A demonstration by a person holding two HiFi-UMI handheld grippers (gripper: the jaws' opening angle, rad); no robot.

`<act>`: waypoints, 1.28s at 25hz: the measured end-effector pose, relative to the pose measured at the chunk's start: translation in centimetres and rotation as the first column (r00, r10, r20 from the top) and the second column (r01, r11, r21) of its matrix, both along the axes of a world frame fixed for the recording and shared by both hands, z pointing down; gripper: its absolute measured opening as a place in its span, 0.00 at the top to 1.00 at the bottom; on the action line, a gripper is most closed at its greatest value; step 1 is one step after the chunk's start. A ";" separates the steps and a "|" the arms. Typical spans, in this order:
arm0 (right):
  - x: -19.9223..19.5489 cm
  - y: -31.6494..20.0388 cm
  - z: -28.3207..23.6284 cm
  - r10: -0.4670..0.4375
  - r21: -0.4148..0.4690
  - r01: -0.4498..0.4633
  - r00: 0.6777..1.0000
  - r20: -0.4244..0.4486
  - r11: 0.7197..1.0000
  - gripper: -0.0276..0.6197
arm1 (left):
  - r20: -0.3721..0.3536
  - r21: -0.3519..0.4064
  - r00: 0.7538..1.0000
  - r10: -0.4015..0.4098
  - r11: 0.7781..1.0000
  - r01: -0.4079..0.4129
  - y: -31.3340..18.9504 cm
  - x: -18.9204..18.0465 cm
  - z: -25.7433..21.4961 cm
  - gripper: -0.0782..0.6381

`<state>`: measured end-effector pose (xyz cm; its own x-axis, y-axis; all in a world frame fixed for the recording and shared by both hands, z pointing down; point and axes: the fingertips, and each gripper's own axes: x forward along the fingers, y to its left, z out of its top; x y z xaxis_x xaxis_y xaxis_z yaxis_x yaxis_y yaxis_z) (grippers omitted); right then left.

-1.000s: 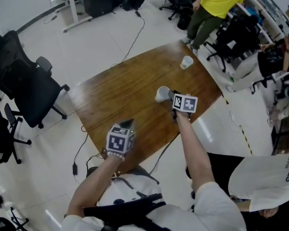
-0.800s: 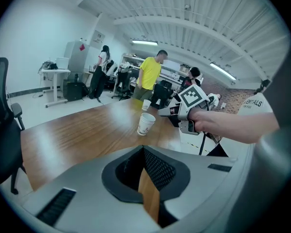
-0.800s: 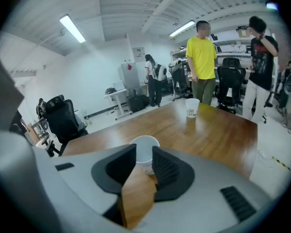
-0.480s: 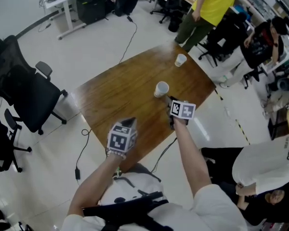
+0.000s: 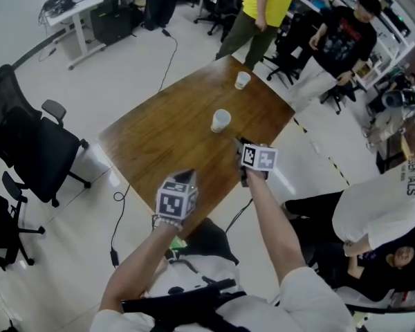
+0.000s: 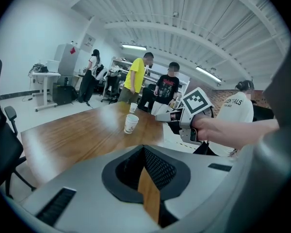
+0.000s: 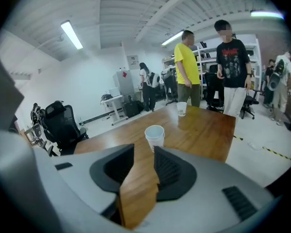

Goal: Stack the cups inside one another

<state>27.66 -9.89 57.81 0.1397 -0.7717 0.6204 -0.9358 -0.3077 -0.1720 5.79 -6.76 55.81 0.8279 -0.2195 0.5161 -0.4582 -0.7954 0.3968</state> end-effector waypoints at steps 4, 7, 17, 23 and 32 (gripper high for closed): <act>1.4 -0.1 -1.1 0.004 0.013 -0.004 1.000 -0.014 1.000 0.71 | 0.011 0.006 1.000 0.020 1.000 -0.020 0.8 0.8 -0.2 0.90; 3.4 -1.5 -0.5 -0.004 0.011 0.004 1.000 -0.008 1.000 0.71 | 0.005 -0.001 1.000 0.008 1.000 -0.008 0.2 2.6 0.0 0.90; 13.3 -7.8 1.5 -0.049 0.009 0.049 0.998 0.025 0.999 0.71 | 0.016 -0.025 0.997 -0.069 0.997 0.070 -3.8 12.8 1.0 0.90; 20.6 -11.4 2.1 -0.025 0.009 0.025 0.999 0.045 1.000 0.71 | 0.063 -0.048 0.997 -0.044 0.998 0.047 -4.7 19.2 1.7 0.90; 28.4 -16.7 2.9 -0.022 0.000 0.022 0.998 0.052 1.000 0.72 | 0.083 -0.062 0.997 0.007 0.998 -0.002 -5.7 28.3 2.9 0.90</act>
<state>56.10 -26.60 60.68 0.0902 -0.7736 0.6272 -0.9323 -0.2870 -0.2200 34.06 -12.47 58.68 0.7824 -0.1816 0.5957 -0.4881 -0.7728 0.4055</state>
